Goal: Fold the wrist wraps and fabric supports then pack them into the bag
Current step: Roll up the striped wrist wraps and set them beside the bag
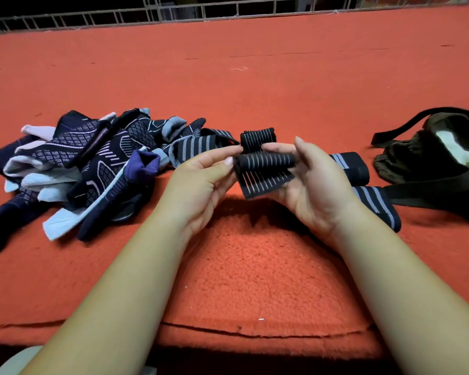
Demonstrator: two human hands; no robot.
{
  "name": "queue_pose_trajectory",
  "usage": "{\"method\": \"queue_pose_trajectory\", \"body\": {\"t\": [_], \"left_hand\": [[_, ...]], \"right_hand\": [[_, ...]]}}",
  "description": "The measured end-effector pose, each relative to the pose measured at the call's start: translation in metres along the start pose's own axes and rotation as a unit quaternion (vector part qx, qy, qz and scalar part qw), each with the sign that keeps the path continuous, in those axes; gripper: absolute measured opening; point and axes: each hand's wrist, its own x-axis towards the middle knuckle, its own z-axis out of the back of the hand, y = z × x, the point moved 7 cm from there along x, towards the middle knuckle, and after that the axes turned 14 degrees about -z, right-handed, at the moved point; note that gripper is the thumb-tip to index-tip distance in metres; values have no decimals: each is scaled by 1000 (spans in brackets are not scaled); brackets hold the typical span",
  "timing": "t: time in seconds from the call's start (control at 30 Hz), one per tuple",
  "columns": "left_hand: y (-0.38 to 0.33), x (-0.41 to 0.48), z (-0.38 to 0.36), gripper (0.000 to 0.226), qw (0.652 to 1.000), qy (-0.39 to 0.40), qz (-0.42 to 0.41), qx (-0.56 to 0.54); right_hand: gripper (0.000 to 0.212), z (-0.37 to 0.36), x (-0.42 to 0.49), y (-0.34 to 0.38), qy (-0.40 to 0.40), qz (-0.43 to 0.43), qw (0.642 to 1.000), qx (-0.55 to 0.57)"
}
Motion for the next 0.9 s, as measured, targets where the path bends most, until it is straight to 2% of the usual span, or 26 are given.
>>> {"method": "queue_pose_trajectory", "body": {"t": [0.13,0.23,0.37,0.47,0.6,0.7,0.9], "left_hand": [[-2,-2,-5,25,1000,-4,9,-5],[-2,-8,-14,33,999,40,25,20],[0,-9,-23,28,998,45,28,30],[0,-7,-35,21,999,38,19,27],[2,-4,-44,41,999,15,6,33],[4,-8,-49,44,998,14,-6,67],[17,-17,-64,39,992,18,11,122]], "right_hand": [[23,4,-2,4,-34,31,997,-59],[37,3,-8,11,-66,74,985,-139],[47,6,-19,26,-137,124,941,-283],[44,8,-34,40,-162,140,930,-298],[38,19,-44,54,-212,155,899,-350],[32,28,-48,62,-257,152,869,-395],[24,41,-54,65,-296,152,808,-487]]}}
